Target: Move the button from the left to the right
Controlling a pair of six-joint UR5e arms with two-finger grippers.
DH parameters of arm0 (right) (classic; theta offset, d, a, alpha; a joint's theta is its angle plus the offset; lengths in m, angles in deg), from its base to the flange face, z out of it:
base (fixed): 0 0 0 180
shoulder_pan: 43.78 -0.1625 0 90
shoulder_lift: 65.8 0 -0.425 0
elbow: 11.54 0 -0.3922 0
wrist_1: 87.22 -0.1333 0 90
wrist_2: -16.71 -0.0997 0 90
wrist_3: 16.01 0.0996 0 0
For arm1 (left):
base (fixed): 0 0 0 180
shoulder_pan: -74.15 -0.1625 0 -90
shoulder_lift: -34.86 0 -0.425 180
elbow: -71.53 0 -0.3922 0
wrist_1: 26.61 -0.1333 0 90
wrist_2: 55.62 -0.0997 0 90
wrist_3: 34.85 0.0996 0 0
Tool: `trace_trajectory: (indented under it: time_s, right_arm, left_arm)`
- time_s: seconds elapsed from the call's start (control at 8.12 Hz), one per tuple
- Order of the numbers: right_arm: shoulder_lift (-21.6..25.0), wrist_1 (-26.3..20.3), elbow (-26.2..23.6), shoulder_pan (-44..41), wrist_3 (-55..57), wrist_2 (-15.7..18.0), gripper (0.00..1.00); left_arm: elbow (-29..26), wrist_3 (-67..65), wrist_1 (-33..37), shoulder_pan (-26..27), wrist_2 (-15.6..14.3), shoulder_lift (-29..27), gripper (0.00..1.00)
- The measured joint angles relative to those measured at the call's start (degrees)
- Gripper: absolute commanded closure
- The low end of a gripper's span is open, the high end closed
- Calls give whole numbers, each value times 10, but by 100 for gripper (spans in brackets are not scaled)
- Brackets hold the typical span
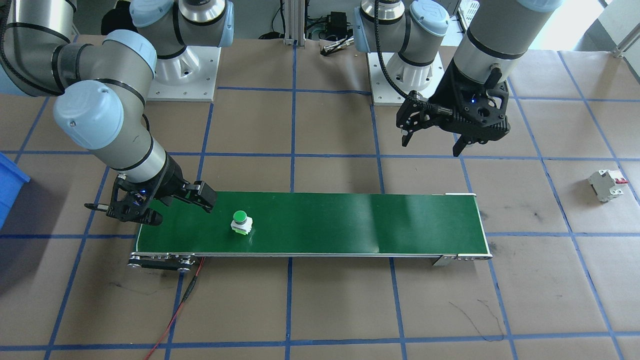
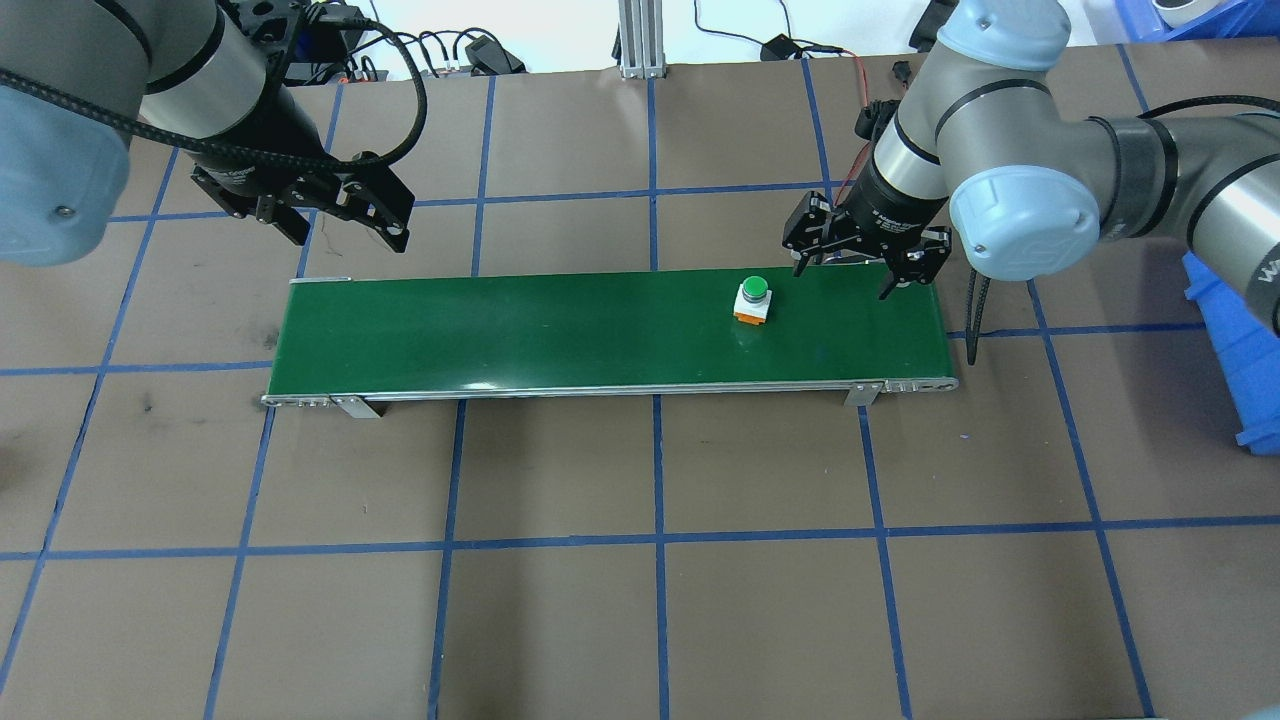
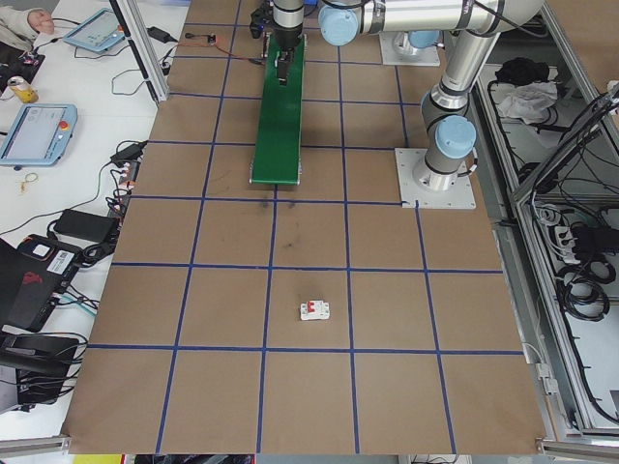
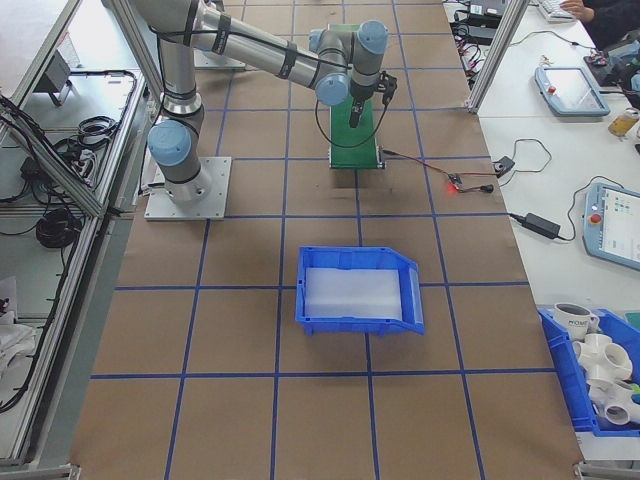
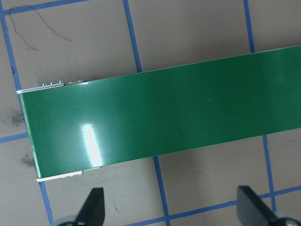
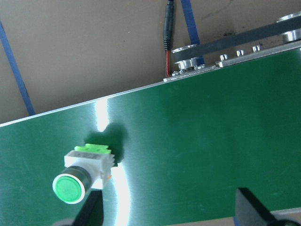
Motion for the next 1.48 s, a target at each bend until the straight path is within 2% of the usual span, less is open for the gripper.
trace_trajectory:
  time_s: [0.25,0.62,0.74,0.86,0.99,1.23,1.48]
  right_arm:
    - [-8,22,4,0,32,-20,0]
    - [-37,53,5,-1,42,-21,3]
    - [-52,57,5,-1,41,-15,14]
    - [-60,57,5,-1,38,-3,59]
    - [-63,53,6,-1,28,25,90]
    - [-63,30,8,3,-10,71,97]
    - [-60,7,10,10,-32,89,100]
  left_arm:
    - [1,0,0,0,0,0,0]
    - [0,0,0,1,0,0,0]
    - [0,0,0,1,0,0,0]
    - [0,0,0,1,0,0,0]
    - [1,0,0,1,0,-1,0]
    - [0,0,0,1,0,-1,0]
    - [1,0,0,1,0,-1,0]
